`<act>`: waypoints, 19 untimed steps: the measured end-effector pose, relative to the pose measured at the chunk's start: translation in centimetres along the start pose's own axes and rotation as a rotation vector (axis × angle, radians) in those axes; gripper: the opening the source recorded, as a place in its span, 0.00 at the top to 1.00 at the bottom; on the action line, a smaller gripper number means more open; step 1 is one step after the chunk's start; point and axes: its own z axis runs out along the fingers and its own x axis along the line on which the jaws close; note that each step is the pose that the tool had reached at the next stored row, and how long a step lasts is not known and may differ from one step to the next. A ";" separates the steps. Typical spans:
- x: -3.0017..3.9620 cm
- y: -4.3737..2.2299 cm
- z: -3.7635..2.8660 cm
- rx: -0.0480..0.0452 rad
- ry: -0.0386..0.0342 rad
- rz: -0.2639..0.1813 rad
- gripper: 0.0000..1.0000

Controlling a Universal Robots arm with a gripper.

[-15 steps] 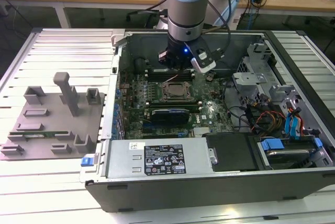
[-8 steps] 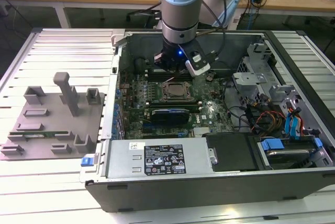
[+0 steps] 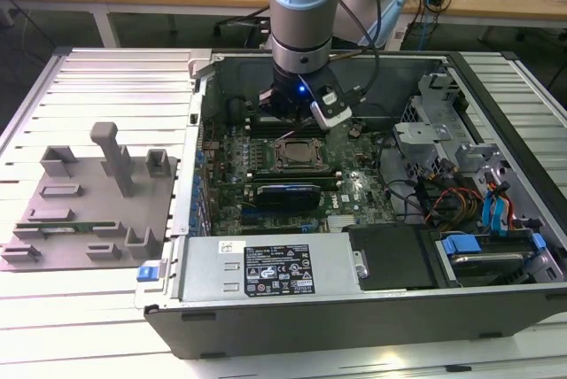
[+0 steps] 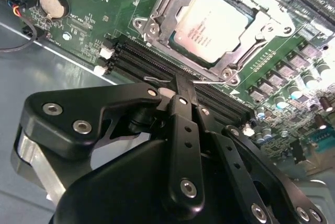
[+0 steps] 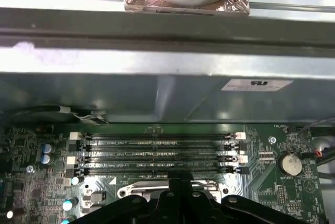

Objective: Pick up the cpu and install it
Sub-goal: 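Install the first cpu locking lever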

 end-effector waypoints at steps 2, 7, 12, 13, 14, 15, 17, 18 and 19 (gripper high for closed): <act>0.01 0.14 0.08 0.0012 -0.0029 0.011 0.89; 0.15 0.29 0.45 0.0113 -0.0182 0.067 0.89; 0.48 0.87 0.65 0.0231 -0.0193 0.069 0.89; 0.49 0.88 0.68 0.0252 -0.0198 0.070 0.89; 0.49 0.87 0.73 0.0292 -0.0211 0.074 0.89; 0.49 0.86 0.79 0.0320 -0.0221 0.078 0.89; 0.52 0.78 1.08 0.0481 -0.0268 0.093 0.89; 0.52 0.77 1.14 0.0527 -0.0279 0.096 0.89; 0.53 0.75 1.21 0.0586 -0.0292 0.100 0.89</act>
